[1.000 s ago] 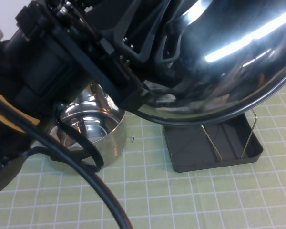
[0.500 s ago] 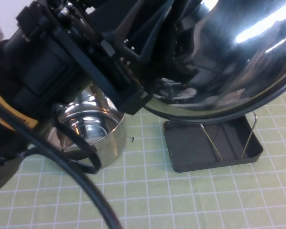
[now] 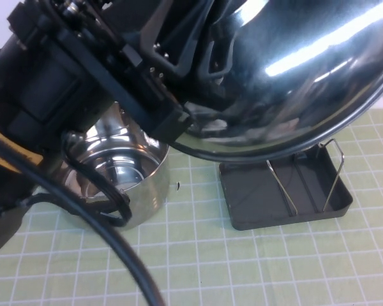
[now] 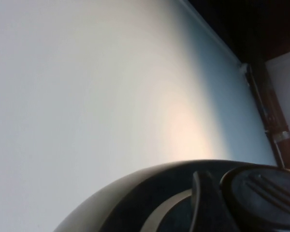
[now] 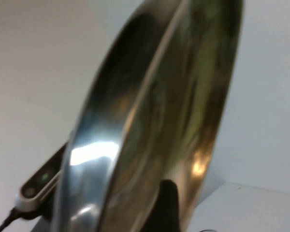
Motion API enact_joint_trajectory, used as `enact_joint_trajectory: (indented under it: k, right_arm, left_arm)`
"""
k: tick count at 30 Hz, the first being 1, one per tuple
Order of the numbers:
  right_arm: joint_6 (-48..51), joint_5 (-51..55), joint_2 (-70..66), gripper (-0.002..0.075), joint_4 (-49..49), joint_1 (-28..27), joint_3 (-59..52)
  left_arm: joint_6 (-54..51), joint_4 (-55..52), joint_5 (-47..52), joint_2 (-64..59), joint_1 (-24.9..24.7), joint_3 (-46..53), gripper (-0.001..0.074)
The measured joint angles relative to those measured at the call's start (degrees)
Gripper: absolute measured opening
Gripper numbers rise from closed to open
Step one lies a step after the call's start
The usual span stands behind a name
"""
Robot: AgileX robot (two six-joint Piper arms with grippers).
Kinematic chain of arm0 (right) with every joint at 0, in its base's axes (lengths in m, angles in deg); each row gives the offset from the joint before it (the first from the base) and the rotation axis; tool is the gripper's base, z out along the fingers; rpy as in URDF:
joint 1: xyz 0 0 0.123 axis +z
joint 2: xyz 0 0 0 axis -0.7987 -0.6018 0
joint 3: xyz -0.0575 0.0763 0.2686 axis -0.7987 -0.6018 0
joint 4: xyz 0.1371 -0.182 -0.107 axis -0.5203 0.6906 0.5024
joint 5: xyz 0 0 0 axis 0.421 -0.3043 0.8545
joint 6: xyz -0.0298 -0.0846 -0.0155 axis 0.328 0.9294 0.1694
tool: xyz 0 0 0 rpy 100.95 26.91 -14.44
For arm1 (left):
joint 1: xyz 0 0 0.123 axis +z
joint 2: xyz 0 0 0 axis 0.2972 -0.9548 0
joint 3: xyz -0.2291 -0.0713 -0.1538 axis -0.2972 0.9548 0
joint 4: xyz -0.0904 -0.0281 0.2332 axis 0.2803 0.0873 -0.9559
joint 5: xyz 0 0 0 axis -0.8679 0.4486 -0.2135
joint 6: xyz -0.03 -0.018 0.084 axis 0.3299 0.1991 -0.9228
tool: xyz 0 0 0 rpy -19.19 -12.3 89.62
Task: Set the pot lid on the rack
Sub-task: Hand over the pot lid
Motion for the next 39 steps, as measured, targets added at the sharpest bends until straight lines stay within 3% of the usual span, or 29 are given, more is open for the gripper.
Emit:
enact_joint_trajectory:
  k: [7, 12, 18, 30, 39]
  right_arm:
    - [-4.2, -3.9, 0.0, 0.064, 1.5, -13.9, 0.0]
    - [-7.0, -5.1, 0.6, 0.064, 5.9, -19.0, 0.1]
    - [-10.7, -6.4, 1.5, 0.064, 10.9, -18.0, 0.1]
    - [-10.2, -6.6, 6.3, 0.064, 4.0, -15.8, 0.1]
    - [-8.0, -6.0, 6.3, 0.064, 4.1, -6.1, 0.1]
  left_arm:
    - [-1.0, 1.4, 1.9, 0.0, 0.0, 0.0, 0.0327]
    - [-1.1, 1.9, 4.2, 0.0, 0.0, 0.0, 0.0327]
    - [-1.2, 2.3, 5.0, 0.0, 0.0, 0.0, 0.0327]
    - [-1.2, 2.4, 6.4, 0.0, 0.0, 0.0, 0.0327]
    - [0.6, 0.7, 6.4, 0.0, 0.0, 0.0, 0.0327]
